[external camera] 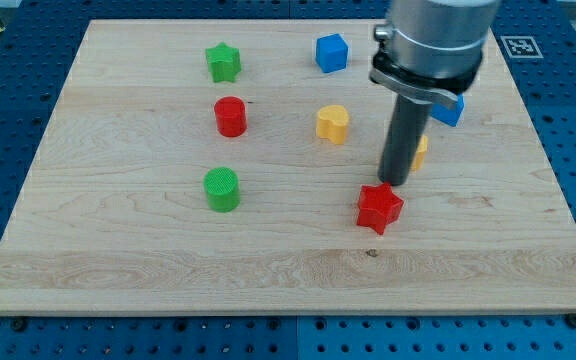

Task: Move the red star below the red circle

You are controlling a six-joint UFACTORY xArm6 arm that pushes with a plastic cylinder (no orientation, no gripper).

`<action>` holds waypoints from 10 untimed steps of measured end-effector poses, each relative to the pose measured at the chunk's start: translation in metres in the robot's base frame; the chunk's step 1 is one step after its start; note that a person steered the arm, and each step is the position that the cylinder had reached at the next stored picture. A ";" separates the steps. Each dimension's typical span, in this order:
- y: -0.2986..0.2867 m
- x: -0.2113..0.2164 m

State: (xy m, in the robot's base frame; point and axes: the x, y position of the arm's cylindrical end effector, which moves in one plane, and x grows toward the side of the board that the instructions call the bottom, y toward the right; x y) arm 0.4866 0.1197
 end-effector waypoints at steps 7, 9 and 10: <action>-0.039 0.039; -0.065 0.017; -0.047 0.006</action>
State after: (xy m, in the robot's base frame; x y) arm 0.4926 0.0723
